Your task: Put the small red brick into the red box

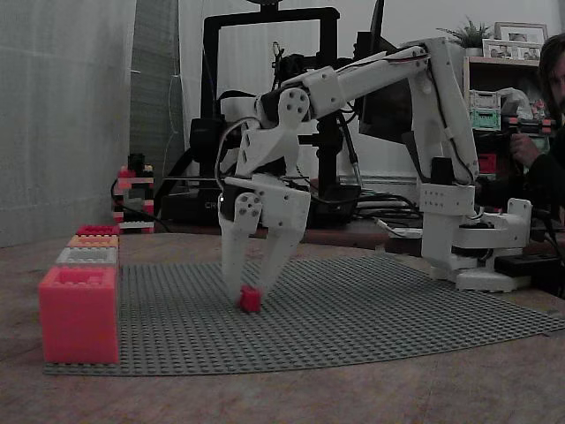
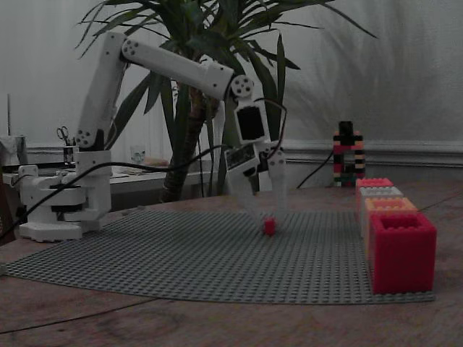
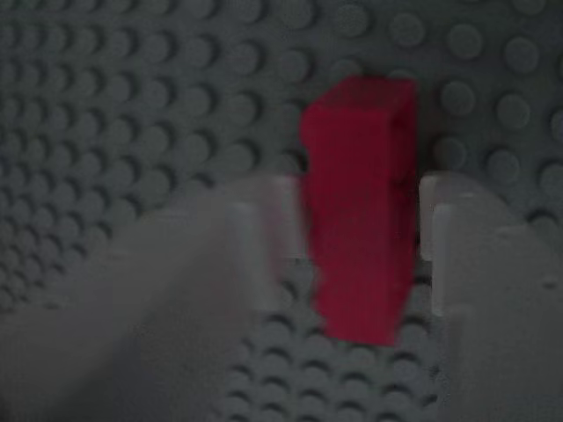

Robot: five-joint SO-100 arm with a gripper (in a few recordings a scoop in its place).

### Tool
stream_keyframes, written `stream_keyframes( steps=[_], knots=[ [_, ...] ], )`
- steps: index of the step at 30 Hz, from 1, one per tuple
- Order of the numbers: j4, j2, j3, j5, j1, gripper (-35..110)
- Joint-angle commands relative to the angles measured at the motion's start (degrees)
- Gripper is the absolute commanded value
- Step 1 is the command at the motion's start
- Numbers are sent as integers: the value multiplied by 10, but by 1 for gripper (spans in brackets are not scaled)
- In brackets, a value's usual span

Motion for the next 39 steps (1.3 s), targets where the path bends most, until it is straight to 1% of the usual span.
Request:
stream_keyframes(
  steps=[1, 5, 8, 12, 16, 22, 26, 29, 34, 39],
  knots=[
    [-1, 24, -38, 4, -16, 0],
    [0, 44, -51, 16, -11, 0],
    [1, 71, -76, 36, 16, 0],
    [1, 107, -122, 65, 83, 0],
    [-4, 106, -177, 82, 170, 0],
    [-69, 71, -214, 62, 275, 0],
    [-143, 26, -232, 54, 326, 0],
    [-192, -10, -250, 40, 347, 0],
    [-241, -77, -297, 17, 346, 0],
    [-258, -142, -384, 13, 345, 0]
  ],
)
